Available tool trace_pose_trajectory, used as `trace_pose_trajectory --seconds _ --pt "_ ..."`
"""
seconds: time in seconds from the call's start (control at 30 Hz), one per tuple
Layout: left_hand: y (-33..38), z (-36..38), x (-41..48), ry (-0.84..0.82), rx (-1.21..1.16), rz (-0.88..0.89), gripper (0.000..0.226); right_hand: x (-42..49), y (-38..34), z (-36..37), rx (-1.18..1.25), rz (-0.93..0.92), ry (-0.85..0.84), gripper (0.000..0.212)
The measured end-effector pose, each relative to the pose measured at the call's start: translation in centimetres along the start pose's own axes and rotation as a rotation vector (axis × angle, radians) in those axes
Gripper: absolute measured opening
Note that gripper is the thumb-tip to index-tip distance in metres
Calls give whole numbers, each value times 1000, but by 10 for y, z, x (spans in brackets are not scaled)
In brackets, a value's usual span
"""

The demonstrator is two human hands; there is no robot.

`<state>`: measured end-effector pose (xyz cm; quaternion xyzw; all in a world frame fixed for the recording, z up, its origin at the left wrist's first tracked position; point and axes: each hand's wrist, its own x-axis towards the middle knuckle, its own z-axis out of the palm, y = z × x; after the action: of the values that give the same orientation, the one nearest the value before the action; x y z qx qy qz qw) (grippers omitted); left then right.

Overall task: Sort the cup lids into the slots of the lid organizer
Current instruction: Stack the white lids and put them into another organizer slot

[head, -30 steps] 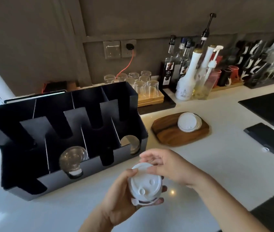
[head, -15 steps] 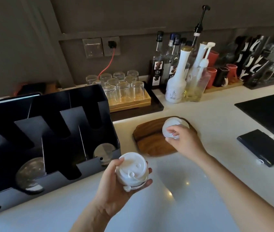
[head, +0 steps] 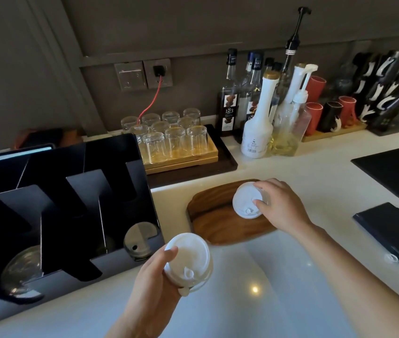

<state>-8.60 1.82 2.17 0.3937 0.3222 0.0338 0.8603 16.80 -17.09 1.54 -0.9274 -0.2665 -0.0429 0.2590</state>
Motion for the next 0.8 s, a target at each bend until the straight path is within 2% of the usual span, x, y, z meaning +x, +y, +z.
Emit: trace_pose_trajectory --seconds 0.07,0.17,0.23,0.4,0.5,0.57,0.67,0.8 --pt "0 1 1 17 11 18 40 3 2 -2 -34 -22 -27 61" --pt "-3 3 3 14 7 26 40 9 -3 1 -217 -165 -205 97" --pt "-5 7 4 3 29 33 41 17 -5 7 -326 -236 -293 107" --pt "-7 11 6 -5 26 30 42 32 3 16 -419 -267 -340 103" --pt "-7 7 7 5 22 27 44 30 7 12 -249 -258 -286 99" --pt "-9 4 8 12 21 17 44 32 9 2 -89 -186 -220 99" --pt "-12 3 9 22 28 8 45 44 18 -18 -47 -44 -151 98" --pt "-12 8 9 25 30 17 38 61 25 -31 -27 106 -200 94"
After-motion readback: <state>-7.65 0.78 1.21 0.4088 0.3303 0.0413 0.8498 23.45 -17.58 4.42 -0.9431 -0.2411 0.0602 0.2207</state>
